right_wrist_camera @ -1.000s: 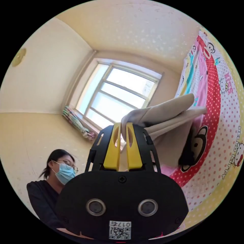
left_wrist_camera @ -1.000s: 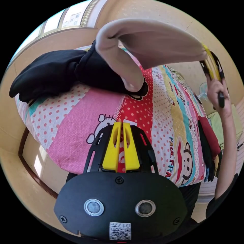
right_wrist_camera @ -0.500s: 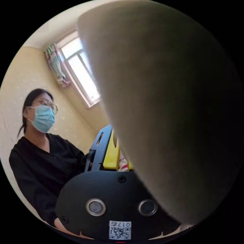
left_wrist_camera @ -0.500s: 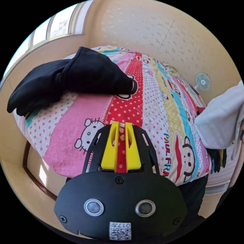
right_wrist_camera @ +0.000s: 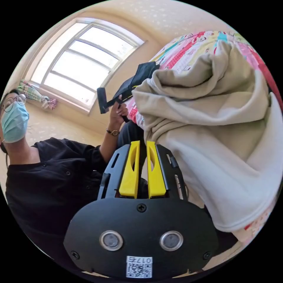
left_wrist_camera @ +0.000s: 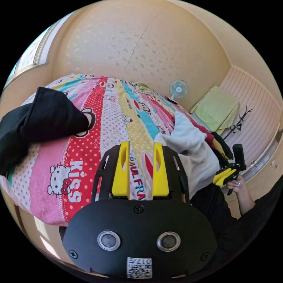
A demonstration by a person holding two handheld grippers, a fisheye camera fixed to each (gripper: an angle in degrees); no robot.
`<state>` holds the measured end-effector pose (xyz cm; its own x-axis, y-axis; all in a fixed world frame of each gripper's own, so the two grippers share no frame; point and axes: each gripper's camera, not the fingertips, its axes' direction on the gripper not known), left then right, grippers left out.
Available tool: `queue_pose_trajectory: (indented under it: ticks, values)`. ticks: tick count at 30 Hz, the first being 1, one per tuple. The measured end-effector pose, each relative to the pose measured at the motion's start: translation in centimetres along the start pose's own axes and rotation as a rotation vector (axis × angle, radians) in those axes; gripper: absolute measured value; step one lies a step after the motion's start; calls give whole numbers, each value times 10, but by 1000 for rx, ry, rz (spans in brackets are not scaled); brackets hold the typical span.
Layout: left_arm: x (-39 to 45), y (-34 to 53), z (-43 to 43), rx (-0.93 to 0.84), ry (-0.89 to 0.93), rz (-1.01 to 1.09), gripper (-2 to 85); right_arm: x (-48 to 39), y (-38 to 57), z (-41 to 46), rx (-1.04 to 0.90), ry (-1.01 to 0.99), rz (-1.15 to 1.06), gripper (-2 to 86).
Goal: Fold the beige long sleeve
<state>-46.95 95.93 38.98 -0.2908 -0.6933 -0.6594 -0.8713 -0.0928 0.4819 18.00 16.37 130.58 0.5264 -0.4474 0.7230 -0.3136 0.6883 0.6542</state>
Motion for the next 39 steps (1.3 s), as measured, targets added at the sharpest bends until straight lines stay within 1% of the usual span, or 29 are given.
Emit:
queue_pose_trajectory:
  ticks: [2, 4, 7, 9, 10, 11, 12, 13, 15, 17, 18, 19, 20, 21, 22, 24, 25, 27, 28, 29, 30, 31, 32, 33, 35, 36, 37, 38, 39]
  values:
    - [29, -10, -24, 68, 16, 65, 127, -8, 6, -29, 75, 235, 18, 64]
    - [54, -20, -33, 70, 65, 150, 136, -9, 7, -35, 126, 387, 54, 74]
    - [84, -40, -21, -88, 112, 246, 160, 5, 5, -13, 143, 552, 101, 83]
    - [92, -46, -3, -158, 50, 300, 162, 35, -1, 24, 1, 635, 197, 84]
    - [91, -50, 13, -215, -35, 309, 162, 61, -3, 53, -132, 664, 274, 83]
    - [87, -53, 29, -277, -124, 316, 162, 63, 1, 58, -66, 662, 271, 80]
    - [84, -55, 36, -309, -167, 325, 163, 62, 4, 56, -42, 652, 272, 79]
    - [79, -57, 48, -374, -240, 347, 164, 64, 8, 52, -17, 602, 293, 75]
    - [68, -59, 59, -442, -289, 359, 169, 70, 17, 45, 31, 512, 347, 69]
    - [45, -65, 69, -467, -233, 284, 168, 74, 30, 44, 86, 441, 368, 60]
    - [37, -66, 73, -463, -206, 250, 166, 73, 33, 45, 98, 436, 366, 58]
    - [16, -67, 86, -491, -138, 159, 157, 71, 37, 48, 114, 438, 359, 55]
    - [-6, -64, 106, -570, -53, 67, 150, 68, 40, 51, 128, 449, 354, 52]
    - [-16, -61, 118, -613, -5, 30, 148, 66, 41, 52, 133, 457, 353, 51]
    - [-36, -51, 140, -697, 49, -49, 139, 63, 42, 56, 139, 475, 351, 49]
    - [-55, -39, 143, -648, 48, -148, 110, 56, 43, 60, 135, 499, 347, 44]
    - [-62, -34, 135, -615, 50, -190, 74, 51, 44, 63, 120, 507, 339, 40]
    - [-67, -25, 115, -491, 215, -243, 47, 44, 44, 69, 42, 487, 313, 33]
    - [-72, -19, 95, -330, 399, -300, 43, 40, 47, 71, 17, 456, 303, 29]
    - [-80, -14, 78, -195, 582, -356, 41, 34, 52, 69, 34, 382, 289, 26]
    - [-83, -11, 71, -141, 647, -385, 40, 31, 54, 68, 44, 326, 271, 25]
    - [-88, -9, 57, -55, 716, -419, 39, 23, 57, 68, 58, 192, 228, 23]
    - [-88, -9, 40, 23, 751, -415, 39, 11, 57, 73, 50, 108, 191, 22]
    - [-88, -10, 30, 62, 764, -402, 39, 3, 57, 77, 31, 89, 164, 21]
    - [-85, -12, -14, 191, 750, -311, 39, -43, 51, 107, -153, 77, -19, 20]
    - [-86, -10, -24, 207, 725, -297, 39, -55, 51, 117, -212, 84, -70, 19]
    - [-92, -5, -41, 207, 651, -303, 40, -77, 50, 133, -322, 103, -159, 19]
    - [-101, 1, -49, 158, 547, -339, 40, -92, 50, 144, -404, 118, -216, 19]
    - [-106, 5, -52, 122, 481, -354, 40, -97, 49, 146, -428, 119, -231, 19]
